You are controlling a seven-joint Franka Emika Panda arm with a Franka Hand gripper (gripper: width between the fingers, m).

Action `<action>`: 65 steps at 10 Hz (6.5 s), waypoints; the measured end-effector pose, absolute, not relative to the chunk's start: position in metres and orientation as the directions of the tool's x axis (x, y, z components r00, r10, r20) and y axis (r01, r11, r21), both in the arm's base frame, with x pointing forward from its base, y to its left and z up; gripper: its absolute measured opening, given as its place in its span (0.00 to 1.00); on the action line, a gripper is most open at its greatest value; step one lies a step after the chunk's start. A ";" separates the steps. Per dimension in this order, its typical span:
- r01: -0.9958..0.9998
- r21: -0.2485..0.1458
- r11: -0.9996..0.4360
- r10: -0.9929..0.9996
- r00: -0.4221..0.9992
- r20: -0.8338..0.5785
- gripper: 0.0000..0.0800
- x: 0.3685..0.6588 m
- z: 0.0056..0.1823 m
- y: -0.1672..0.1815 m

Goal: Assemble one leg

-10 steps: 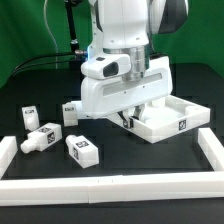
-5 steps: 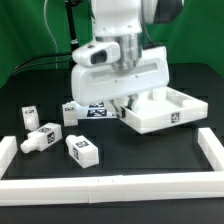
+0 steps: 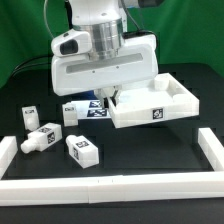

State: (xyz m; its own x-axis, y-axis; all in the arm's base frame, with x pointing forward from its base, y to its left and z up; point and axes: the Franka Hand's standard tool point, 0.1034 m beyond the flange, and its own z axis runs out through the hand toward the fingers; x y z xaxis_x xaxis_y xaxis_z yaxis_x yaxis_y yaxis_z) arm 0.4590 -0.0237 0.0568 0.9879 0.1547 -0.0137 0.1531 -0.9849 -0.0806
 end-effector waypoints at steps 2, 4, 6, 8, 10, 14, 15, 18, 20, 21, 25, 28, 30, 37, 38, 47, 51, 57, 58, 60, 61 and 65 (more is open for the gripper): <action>0.152 -0.081 -0.985 0.154 0.988 -0.017 0.07 0.458 0.055 -0.024; 0.062 -0.084 -0.995 0.065 0.997 -0.038 0.07 0.463 0.052 -0.023; -0.155 -0.090 -0.984 -0.150 0.987 -0.064 0.07 0.478 0.044 -0.023; -0.160 -0.087 -0.983 -0.156 0.987 -0.049 0.07 0.483 0.040 -0.018; -0.159 -0.087 -0.983 -0.155 0.986 -0.052 0.07 0.482 0.039 -0.019; -0.151 -0.085 -0.985 -0.147 0.988 -0.055 0.07 0.490 0.031 -0.019; -0.147 -0.086 -0.985 -0.144 0.989 -0.042 0.07 0.506 0.028 -0.020; -0.092 -0.096 -0.991 -0.092 0.996 -0.005 0.07 0.542 0.015 -0.025; -0.091 -0.096 -0.991 -0.090 0.996 -0.010 0.07 0.539 0.014 -0.023; -0.091 -0.096 -0.991 -0.090 0.996 -0.010 0.07 0.539 0.014 -0.024; -0.085 -0.099 -0.991 -0.084 0.996 -0.010 0.07 0.551 0.014 -0.022; -0.054 -0.088 -0.995 -0.058 0.997 0.042 0.07 0.589 0.011 -0.022; -0.074 -0.099 -0.992 -0.074 0.997 -0.001 0.07 0.594 0.012 -0.022; -0.066 -0.086 -0.994 -0.064 0.998 -0.021 0.38 0.594 0.011 -0.022; -0.065 -0.087 -0.994 -0.064 0.998 -0.023 0.61 0.594 0.013 -0.022; 0.007 -0.099 -0.995 0.010 0.999 -0.035 0.81 0.594 0.049 -0.028; 0.285 -0.053 -0.957 0.287 0.956 -0.058 0.81 0.595 0.057 -0.057; 0.468 -0.079 -0.880 0.473 0.879 -0.064 0.81 0.579 0.044 -0.071; 0.460 -0.082 -0.884 0.467 0.877 -0.115 0.81 0.573 0.044 -0.071; 0.481 -0.073 -0.874 0.480 0.826 -0.295 0.81 0.573 0.048 -0.067; 0.478 -0.089 -0.874 0.479 0.815 -0.326 0.81 0.575 0.046 -0.065; 0.480 -0.170 -0.861 0.495 0.708 -0.503 0.81 0.563 0.040 -0.055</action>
Offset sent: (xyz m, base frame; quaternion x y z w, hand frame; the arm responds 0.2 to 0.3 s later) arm 0.0345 -0.0203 -0.0043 -0.0501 -0.0421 0.1493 0.9866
